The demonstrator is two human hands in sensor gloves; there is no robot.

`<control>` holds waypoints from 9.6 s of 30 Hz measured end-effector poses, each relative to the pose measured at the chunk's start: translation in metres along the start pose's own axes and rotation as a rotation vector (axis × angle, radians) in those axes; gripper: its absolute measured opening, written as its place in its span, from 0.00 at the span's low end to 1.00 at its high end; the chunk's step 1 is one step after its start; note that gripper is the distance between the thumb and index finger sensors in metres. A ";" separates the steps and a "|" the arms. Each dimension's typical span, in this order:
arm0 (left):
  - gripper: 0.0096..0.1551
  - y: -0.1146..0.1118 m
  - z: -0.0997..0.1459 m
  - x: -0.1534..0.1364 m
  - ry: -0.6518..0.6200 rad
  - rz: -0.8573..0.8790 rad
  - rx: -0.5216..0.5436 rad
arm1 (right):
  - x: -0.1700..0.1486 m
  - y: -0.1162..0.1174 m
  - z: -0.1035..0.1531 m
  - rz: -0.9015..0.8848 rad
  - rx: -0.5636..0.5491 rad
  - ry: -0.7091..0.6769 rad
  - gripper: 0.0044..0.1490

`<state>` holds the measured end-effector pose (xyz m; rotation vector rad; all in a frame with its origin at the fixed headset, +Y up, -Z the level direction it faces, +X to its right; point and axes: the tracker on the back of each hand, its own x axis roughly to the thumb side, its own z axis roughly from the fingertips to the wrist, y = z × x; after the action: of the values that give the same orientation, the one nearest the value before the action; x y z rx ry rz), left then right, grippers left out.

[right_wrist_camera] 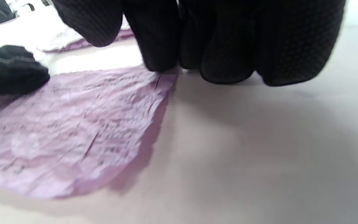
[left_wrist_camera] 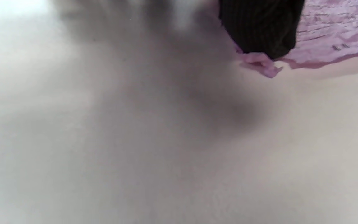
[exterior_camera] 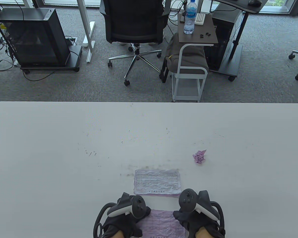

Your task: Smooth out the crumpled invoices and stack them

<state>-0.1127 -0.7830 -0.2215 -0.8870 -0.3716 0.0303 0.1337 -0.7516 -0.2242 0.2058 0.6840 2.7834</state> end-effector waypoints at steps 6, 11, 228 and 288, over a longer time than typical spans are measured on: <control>0.48 0.000 0.000 0.000 -0.003 0.002 0.000 | 0.045 -0.002 0.014 0.038 -0.151 -0.434 0.32; 0.48 0.000 0.000 -0.001 -0.007 0.003 0.001 | 0.101 0.032 0.022 0.312 0.039 -0.693 0.30; 0.55 -0.003 0.002 -0.009 0.047 0.028 -0.026 | -0.010 0.006 -0.006 -0.582 0.107 -0.160 0.48; 0.30 0.043 0.062 -0.024 -0.489 0.695 0.727 | 0.020 -0.064 0.048 -0.359 -0.647 -0.235 0.33</control>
<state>-0.1502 -0.7133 -0.2254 -0.2349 -0.4449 0.9793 0.1381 -0.6704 -0.2101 0.2399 -0.2269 2.4234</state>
